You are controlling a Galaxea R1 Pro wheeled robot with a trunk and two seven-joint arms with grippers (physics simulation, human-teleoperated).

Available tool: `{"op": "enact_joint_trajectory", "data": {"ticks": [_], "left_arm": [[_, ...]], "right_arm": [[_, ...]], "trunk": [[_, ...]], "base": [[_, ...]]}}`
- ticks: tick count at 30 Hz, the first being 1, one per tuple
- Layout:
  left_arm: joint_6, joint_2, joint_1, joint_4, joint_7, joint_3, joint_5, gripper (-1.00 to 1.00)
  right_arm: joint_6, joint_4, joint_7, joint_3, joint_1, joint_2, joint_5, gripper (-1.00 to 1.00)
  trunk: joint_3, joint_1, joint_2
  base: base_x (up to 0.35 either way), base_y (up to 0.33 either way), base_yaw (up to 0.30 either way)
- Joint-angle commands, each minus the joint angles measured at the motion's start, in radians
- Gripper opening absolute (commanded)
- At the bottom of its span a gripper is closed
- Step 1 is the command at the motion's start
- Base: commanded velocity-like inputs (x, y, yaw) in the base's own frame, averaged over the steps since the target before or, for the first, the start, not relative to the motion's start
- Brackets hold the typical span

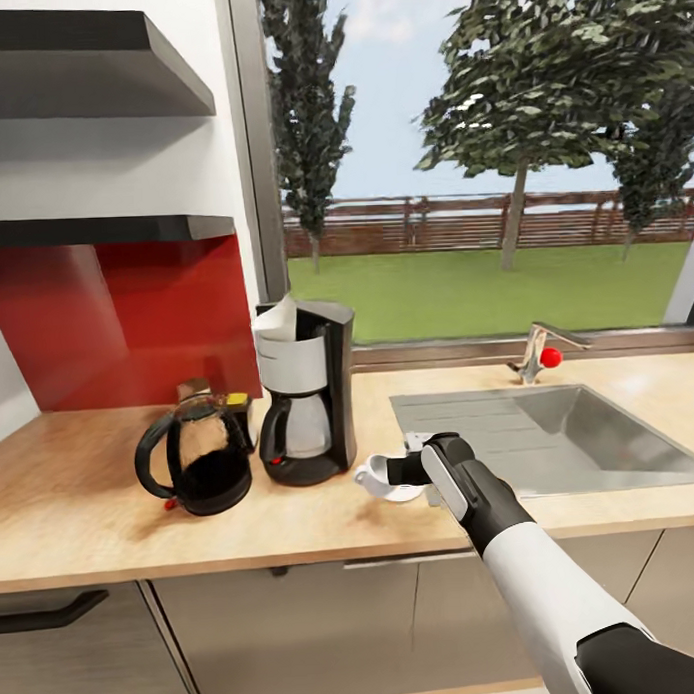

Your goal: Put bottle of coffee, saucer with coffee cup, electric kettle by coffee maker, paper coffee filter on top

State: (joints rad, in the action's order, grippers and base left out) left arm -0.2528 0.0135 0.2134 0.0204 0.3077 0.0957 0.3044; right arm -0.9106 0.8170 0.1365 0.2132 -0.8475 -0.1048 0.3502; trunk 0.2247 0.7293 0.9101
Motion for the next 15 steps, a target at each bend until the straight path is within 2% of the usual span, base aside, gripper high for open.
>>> {"op": "enact_joint_trajectory", "data": {"ticks": [1,9,12,15], "left_arm": [[-0.003,0.001,0.001,-0.001,0.004,0.009,0.009,1.00],[-0.003,0.007,0.001,-0.001,0.004,0.009,0.009,1.00],[-0.003,0.011,0.001,-0.001,0.004,0.009,0.009,1.00],[-0.003,0.012,0.001,-0.001,0.004,0.009,0.009,1.00]], "right_arm": [[-0.002,0.001,0.009,0.002,-0.001,0.001,0.012,-1.00],[-0.002,0.001,0.011,0.003,-0.001,0.001,0.011,-1.00],[-0.002,0.001,0.011,0.002,-0.001,0.001,0.012,-1.00],[-0.002,0.001,0.014,0.002,-0.001,0.001,0.012,-1.00]], "trunk": [[0.001,0.001,0.001],[0.001,0.001,0.001],[0.001,0.001,0.001],[0.001,0.001,0.001]], "base": [[0.225,-0.229,0.000],[0.215,-0.231,0.000],[0.096,-0.227,0.000],[0.006,-0.030,0.000]]}}
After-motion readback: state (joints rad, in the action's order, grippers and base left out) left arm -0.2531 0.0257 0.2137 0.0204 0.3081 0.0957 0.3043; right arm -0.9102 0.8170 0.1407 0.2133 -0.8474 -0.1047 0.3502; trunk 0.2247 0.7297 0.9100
